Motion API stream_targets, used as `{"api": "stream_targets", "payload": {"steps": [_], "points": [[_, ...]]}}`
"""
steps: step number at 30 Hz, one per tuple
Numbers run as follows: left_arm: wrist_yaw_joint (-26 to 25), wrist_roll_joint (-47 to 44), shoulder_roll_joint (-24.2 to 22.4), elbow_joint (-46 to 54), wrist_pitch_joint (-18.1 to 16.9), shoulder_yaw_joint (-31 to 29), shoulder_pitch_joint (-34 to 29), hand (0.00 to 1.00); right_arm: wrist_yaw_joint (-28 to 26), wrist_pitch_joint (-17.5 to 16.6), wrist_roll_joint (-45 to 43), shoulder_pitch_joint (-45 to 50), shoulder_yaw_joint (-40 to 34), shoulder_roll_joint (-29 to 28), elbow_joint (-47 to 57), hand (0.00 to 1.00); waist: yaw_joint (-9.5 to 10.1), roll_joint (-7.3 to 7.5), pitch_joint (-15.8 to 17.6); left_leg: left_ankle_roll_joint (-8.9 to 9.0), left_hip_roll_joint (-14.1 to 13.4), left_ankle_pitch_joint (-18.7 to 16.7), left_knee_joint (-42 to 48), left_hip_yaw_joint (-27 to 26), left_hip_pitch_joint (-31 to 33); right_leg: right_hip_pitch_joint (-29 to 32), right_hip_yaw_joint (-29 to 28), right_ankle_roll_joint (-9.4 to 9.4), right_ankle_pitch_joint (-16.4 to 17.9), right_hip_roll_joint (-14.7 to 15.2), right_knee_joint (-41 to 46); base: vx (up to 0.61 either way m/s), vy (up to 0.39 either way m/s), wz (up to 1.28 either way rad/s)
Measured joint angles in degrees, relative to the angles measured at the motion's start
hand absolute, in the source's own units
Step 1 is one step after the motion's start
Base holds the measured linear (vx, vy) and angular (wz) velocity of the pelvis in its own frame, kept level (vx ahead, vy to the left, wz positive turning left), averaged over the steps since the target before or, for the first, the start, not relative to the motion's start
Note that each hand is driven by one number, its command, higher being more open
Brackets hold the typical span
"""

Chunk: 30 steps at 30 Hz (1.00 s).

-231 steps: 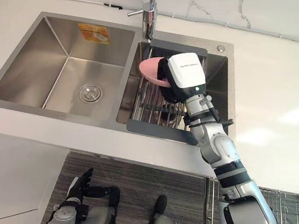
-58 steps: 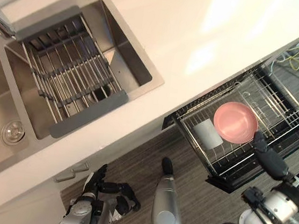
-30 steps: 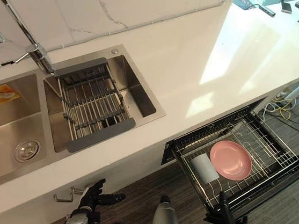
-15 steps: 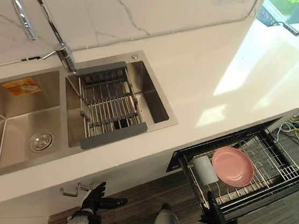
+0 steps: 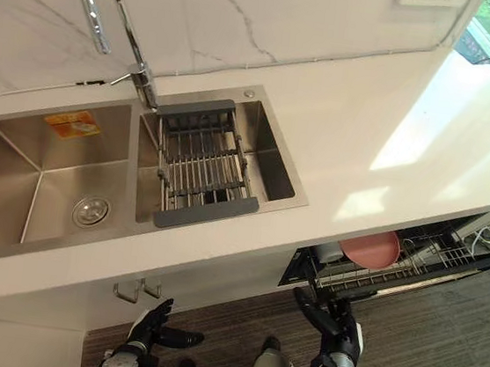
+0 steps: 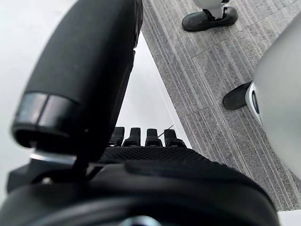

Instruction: Walk over to the sink, pick up the cup, carry it to the dishwasher, place the cup inside the dishwasher, then close the dishwasher door

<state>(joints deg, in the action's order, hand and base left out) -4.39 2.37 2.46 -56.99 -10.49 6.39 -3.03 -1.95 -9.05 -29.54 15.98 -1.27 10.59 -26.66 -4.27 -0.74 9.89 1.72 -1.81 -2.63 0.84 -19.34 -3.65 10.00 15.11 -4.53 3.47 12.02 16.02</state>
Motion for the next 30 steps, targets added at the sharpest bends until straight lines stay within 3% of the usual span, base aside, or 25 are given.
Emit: {"api": "stream_targets", "payload": {"steps": [8, 12, 20, 24, 30], "points": [[0.6, 1.1, 1.4, -0.3, -0.7, 1.4, 0.3, 1.00, -0.2, 2.8, 12.6, -8.9, 4.6, 7.7, -2.9, 1.00, 0.50, 0.31, 0.1, -0.30, 0.3, 1.1, -0.4, 2.4, 1.3, -0.3, 1.3, 0.13, -1.8, -0.2, -2.2, -0.01, -0.006, 0.07], [0.6, 1.0, 1.7, -0.3, -1.1, 1.2, 0.6, 1.00, 1.4, 3.2, 18.1, -17.8, 4.1, 8.2, -9.4, 1.00, 1.06, 0.02, 0.3, -0.41, 0.4, 1.8, -0.5, 3.8, 2.9, 0.2, 1.6, 0.36, -3.3, -0.6, -4.2, -0.02, -0.003, 0.02], [0.1, 0.9, 1.9, 0.3, -1.1, -1.5, 0.5, 1.00, 9.7, 3.7, 20.4, -25.7, 1.0, 9.0, -13.8, 1.00, 1.47, -2.19, 2.8, -0.66, 0.6, 2.9, -0.8, 4.8, 6.3, 1.2, 2.5, 0.67, -6.1, -0.7, -8.1, -0.07, 0.008, 0.06], [-0.4, 0.6, 2.1, 0.5, -1.1, -1.6, 0.5, 1.00, 10.0, 3.7, 20.8, -27.9, -0.8, 10.7, -14.8, 1.00, 1.46, -3.14, 4.3, -0.52, 0.6, 3.1, -0.7, 6.6, 7.1, 1.2, 2.2, 0.90, -6.3, -1.1, -9.3, -0.05, -0.002, 0.08], [-0.4, 0.5, 1.9, 0.6, -1.1, -1.6, 0.6, 1.00, 10.0, 4.0, 23.2, -27.0, -0.8, 11.0, -13.3, 1.00, 1.27, -3.18, 4.4, -0.21, -0.4, 3.7, -0.6, 8.0, 7.1, 0.9, 2.8, 1.60, -6.9, -2.5, -9.3, 0.04, -0.039, 0.03]]}}
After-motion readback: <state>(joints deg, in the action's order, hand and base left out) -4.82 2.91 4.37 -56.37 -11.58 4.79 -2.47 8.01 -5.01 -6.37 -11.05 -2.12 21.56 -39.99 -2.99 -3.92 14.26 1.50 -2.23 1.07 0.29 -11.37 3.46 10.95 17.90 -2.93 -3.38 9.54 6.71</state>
